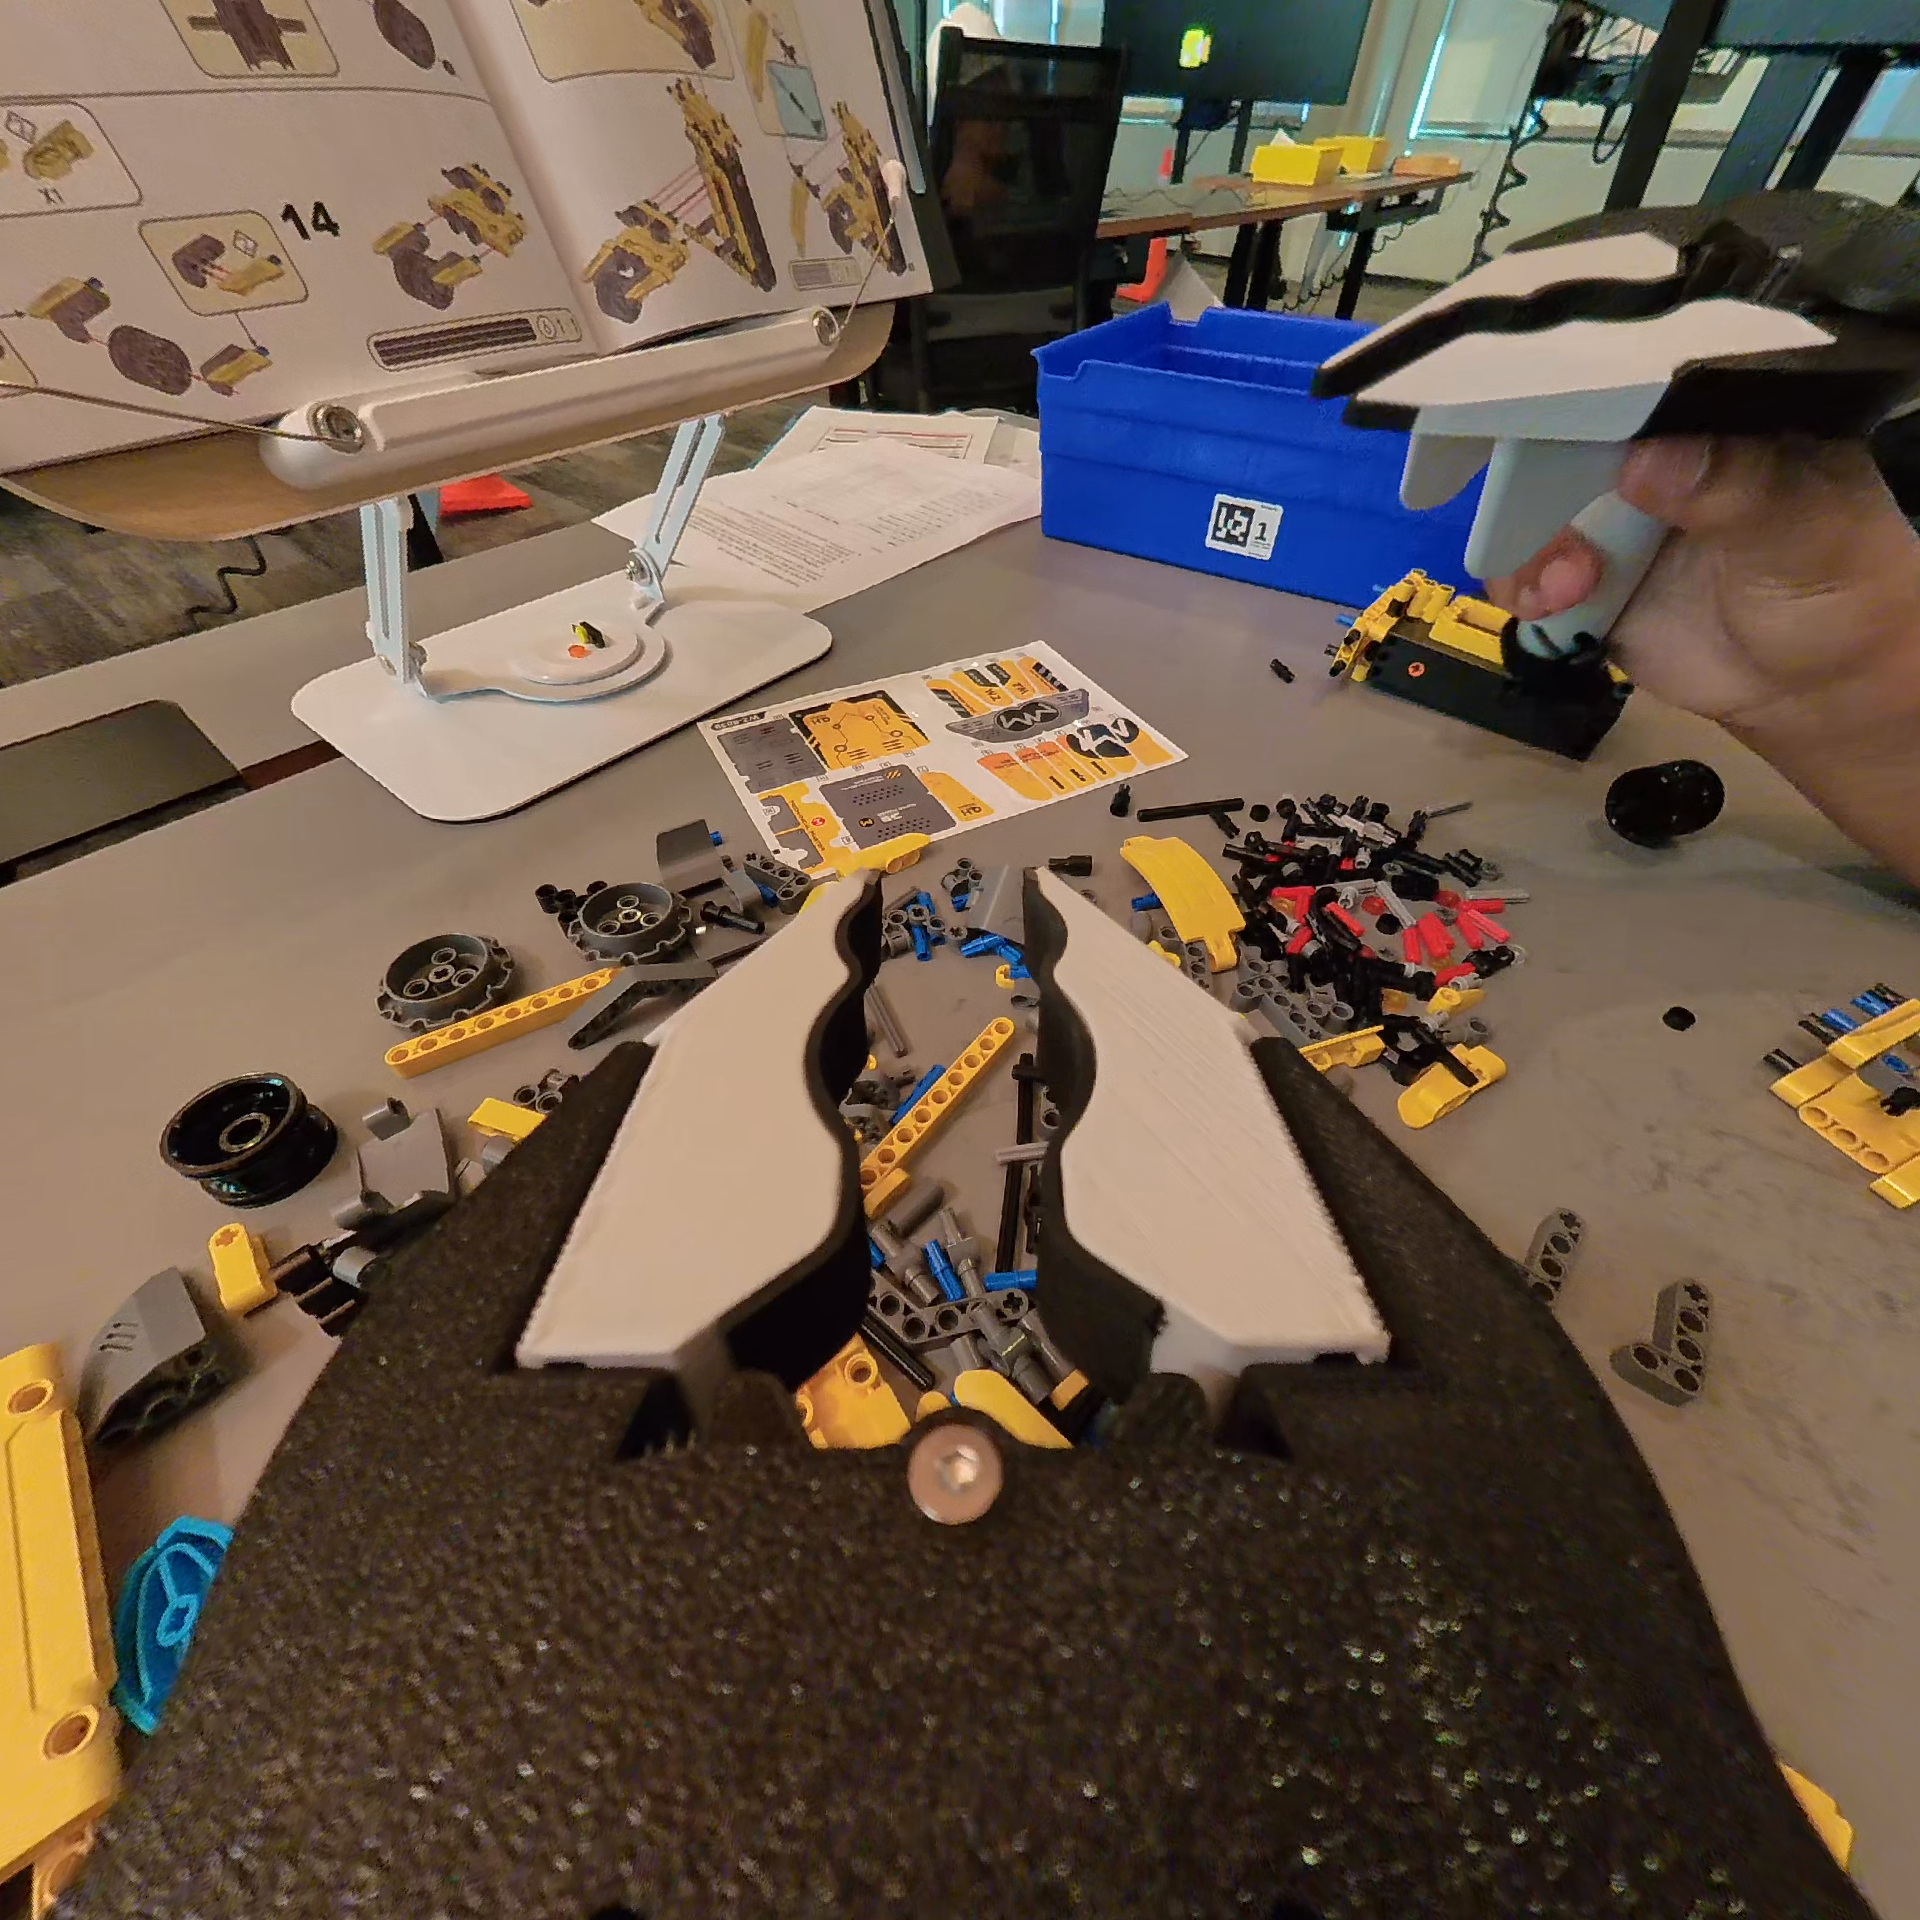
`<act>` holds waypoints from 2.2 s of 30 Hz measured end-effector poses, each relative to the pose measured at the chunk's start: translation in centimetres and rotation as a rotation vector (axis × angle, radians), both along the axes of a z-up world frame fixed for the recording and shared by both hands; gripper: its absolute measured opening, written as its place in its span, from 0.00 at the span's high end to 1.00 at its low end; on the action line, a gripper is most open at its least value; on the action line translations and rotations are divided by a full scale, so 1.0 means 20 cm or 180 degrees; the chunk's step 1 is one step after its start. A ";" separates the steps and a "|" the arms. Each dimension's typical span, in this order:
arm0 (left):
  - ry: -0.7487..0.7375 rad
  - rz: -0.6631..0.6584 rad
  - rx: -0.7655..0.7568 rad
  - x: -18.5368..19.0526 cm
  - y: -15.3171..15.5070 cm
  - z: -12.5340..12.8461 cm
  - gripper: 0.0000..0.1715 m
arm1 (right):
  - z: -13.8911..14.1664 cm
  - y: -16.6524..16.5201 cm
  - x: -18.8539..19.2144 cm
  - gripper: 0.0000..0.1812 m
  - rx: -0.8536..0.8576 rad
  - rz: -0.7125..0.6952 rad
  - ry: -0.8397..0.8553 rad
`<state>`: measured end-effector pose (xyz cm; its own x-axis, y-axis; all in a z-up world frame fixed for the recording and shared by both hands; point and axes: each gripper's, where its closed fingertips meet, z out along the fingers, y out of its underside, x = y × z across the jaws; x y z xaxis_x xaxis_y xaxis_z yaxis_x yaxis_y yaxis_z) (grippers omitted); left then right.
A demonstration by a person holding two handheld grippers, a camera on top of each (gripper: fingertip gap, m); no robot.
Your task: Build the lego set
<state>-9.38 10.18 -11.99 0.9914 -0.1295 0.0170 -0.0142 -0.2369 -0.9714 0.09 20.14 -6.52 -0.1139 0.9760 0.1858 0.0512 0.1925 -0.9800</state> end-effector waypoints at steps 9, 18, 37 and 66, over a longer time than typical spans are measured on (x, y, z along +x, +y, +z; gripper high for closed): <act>-0.0002 0.0000 0.0001 0.00 0.00 0.00 0.85 | -0.02 -0.01 -0.01 0.94 -0.0050 0.0039 -0.0054; -0.0004 -0.0006 -0.0001 0.00 0.00 0.00 0.85 | -0.06 -0.03 -0.03 0.94 -0.0087 0.0101 -0.0125; 0.0000 -0.0020 -0.0087 0.00 0.01 -0.03 0.85 | -0.24 -0.18 -0.09 0.94 -0.0088 0.0414 -0.0478; -0.0385 -0.0076 -0.0249 -0.01 0.00 -0.07 0.85 | -0.33 -0.12 -0.11 0.94 -0.0348 0.0465 -0.0661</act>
